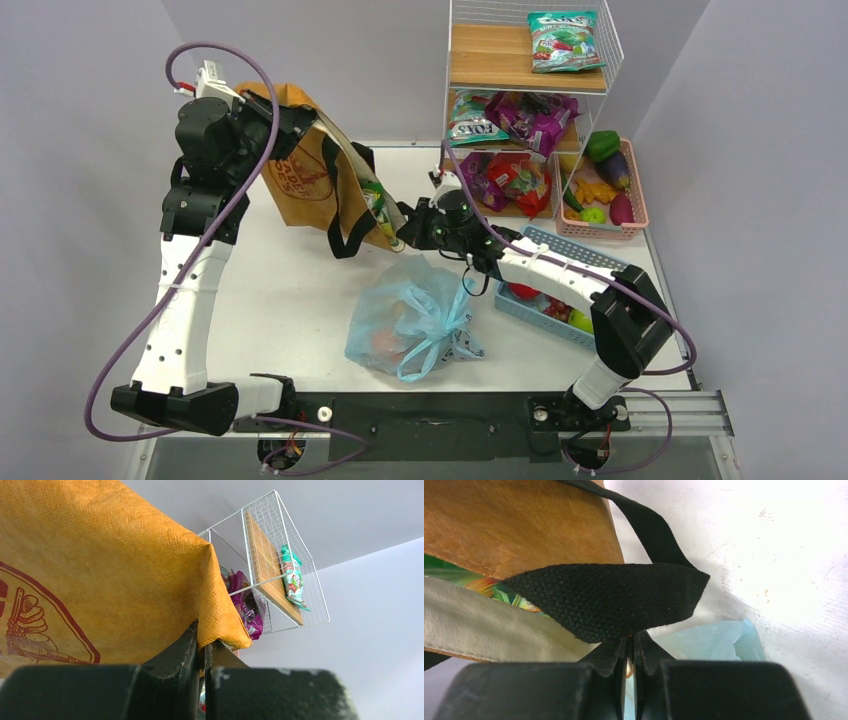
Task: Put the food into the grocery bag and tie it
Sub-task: Adjust the grocery bag at the center of the board.
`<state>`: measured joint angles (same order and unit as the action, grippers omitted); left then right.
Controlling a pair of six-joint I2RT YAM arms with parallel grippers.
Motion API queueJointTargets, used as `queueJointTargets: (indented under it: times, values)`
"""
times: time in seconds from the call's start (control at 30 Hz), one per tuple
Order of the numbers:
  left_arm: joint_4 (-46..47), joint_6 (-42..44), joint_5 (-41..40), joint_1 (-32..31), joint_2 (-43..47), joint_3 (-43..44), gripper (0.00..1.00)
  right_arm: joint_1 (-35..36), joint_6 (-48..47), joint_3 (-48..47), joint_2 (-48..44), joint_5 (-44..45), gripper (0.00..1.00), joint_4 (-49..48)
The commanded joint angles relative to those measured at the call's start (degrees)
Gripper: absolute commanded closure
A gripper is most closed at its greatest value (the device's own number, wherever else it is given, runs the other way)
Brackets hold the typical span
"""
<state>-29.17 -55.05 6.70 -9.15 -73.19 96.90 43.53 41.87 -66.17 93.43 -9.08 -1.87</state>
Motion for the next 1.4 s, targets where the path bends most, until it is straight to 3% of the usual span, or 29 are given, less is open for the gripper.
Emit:
queueJointTargets:
  times: [0.0,0.27,0.43,0.63,0.77,0.83,0.87,0.93,1.2,1.37]
  values:
    - [9.3,-0.1,-0.2,0.8,3.8,2.3,1.00,-0.2,-1.1,-3.3,-1.5,0.9,1.00,0.8]
    - [0.9,5.4,1.4,5.3,6.2,-3.5,1.00,0.6,-4.9,-19.6,-5.9,-3.9,1.00,20.4]
    - [-2.2,9.0,7.7,8.4,3.7,-8.1,1.00,0.8,-3.2,-23.5,-5.8,-8.2,1.00,23.4]
    - [-5.6,12.9,11.3,10.8,-1.0,-9.0,0.86,2.1,-0.1,-21.3,-4.9,-10.4,1.00,21.2]
    - [-7.3,15.2,12.1,10.9,-3.2,-6.8,0.69,2.3,2.4,-19.8,-3.7,-11.9,1.00,19.6]
    - [-11.2,17.6,12.1,10.9,-5.1,-3.7,0.51,2.2,4.0,-19.5,-3.2,-12.7,1.00,18.3]
    - [-14.6,19.1,11.9,10.9,-6.4,-1.1,0.36,2.2,4.5,-19.6,-2.9,-13.2,1.00,18.0]
    - [-19.4,21.3,10.7,10.9,-7.4,2.4,0.31,2.2,5.6,-20.2,-2.4,-13.6,1.00,17.3]
    - [-38.4,27.0,2.4,10.9,-5.1,11.8,0.28,2.1,8.7,-21.7,-0.4,-15.8,1.00,14.6]
    - [-32.9,25.6,7.4,10.8,3.4,-1.3,0.30,2.2,10.3,-22.2,0.6,-16.8,1.00,13.2]
